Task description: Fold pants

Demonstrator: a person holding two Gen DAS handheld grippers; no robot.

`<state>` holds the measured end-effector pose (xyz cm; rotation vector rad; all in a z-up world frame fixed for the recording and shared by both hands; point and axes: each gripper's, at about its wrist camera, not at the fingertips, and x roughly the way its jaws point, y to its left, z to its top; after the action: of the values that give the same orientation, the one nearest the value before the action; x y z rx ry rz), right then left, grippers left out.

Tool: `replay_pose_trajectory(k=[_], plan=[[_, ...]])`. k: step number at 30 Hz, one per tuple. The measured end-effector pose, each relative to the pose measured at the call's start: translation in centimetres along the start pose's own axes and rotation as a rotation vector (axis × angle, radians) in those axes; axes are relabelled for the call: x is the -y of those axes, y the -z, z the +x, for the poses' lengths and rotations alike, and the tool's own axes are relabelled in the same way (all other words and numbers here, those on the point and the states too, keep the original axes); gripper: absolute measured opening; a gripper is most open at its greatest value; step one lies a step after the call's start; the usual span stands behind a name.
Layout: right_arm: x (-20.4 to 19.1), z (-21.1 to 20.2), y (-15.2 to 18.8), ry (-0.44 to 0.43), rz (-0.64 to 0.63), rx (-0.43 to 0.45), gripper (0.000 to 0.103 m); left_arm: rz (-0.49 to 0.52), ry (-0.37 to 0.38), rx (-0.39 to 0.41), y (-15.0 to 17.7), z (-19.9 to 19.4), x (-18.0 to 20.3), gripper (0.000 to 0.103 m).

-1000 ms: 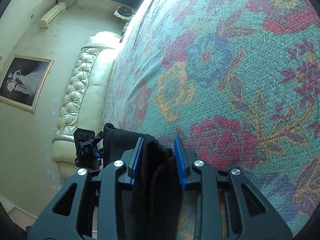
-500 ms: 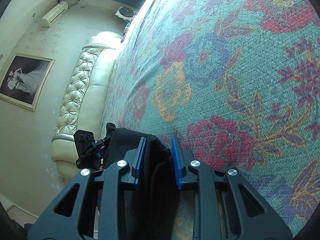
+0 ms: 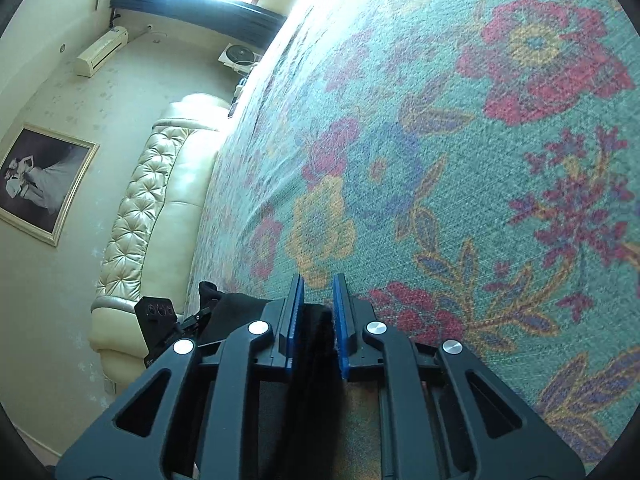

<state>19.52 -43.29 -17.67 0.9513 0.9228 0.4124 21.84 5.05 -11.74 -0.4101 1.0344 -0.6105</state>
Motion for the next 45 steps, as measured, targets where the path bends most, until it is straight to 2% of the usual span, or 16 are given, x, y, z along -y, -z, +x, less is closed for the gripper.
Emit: replay_pose_trajectory(k=[1, 2, 3, 6, 9, 12, 16, 17, 20, 23, 25, 30, 35, 37, 39, 45], plan=[[0.2, -0.7, -0.1, 0.0, 0.011, 0.018, 0.025, -0.001, 0.002, 0.004, 0.0, 0.0, 0.0, 0.045], [0.3, -1.2, 0.0, -0.024, 0.024, 0.016, 0.036, -0.002, 0.006, 0.007, 0.1, -0.1, -0.1, 0.045], [0.2, -1.5, 0.2, -0.053, 0.032, 0.002, 0.048, -0.003, 0.012, 0.009, 0.1, -0.2, -0.2, 0.046], [-1.1, -2.0, 1.7, -0.066, -0.018, -0.064, 0.069, -0.004, 0.024, 0.016, 0.2, -0.6, -0.3, 0.048], [-1.9, -2.8, 3.8, -0.034, -0.071, -0.108, 0.077, 0.008, 0.004, 0.019, 0.6, -1.2, 0.0, 0.051], [-1.8, -3.7, 6.1, -0.061, -0.082, -0.142, 0.078, 0.036, -0.022, 0.017, 1.2, -2.1, 0.5, 0.058], [-2.2, -4.3, 8.8, -0.138, -0.072, -0.207, 0.081, 0.021, -0.004, -0.008, 3.0, -3.9, 0.5, 0.072], [-2.6, -4.2, 9.5, -0.151, -0.087, -0.23, 0.085, 0.016, -0.006, -0.015, 3.6, -4.4, 0.5, 0.074], [-3.9, -4.0, 10.9, -0.135, -0.162, -0.247, 0.089, 0.041, -0.044, -0.04, 5.3, -5.6, 1.3, 0.079], [-4.0, -4.1, 11.5, -0.154, -0.157, -0.226, 0.09, 0.099, -0.103, -0.028, 7.2, -6.6, 2.5, 0.082], [-3.8, -4.3, 11.7, -0.18, -0.144, -0.209, 0.09, 0.087, -0.113, -0.013, 8.2, -7.3, 2.6, 0.084], [-3.7, -4.6, 12.1, -0.218, -0.134, -0.2, 0.09, 0.027, -0.082, -0.007, 9.9, -8.3, 2.4, 0.084], [-4.5, -4.3, 12.8, -0.182, -0.171, -0.209, 0.087, 0.014, -0.066, -0.002, 10.2, -8.8, 1.9, 0.084], [-4.7, -4.2, 13.1, -0.145, -0.185, -0.207, 0.078, 0.012, -0.059, 0.0, 10.2, -8.8, 1.7, 0.084], [-4.3, -4.2, 13.1, -0.106, -0.187, -0.204, 0.06, 0.016, -0.058, 0.001, 10.1, -8.8, 1.7, 0.084], [-2.9, -4.0, 13.2, -0.097, -0.137, -0.213, 0.034, 0.022, -0.045, 0.004, 9.8, -8.8, 1.3, 0.086]])
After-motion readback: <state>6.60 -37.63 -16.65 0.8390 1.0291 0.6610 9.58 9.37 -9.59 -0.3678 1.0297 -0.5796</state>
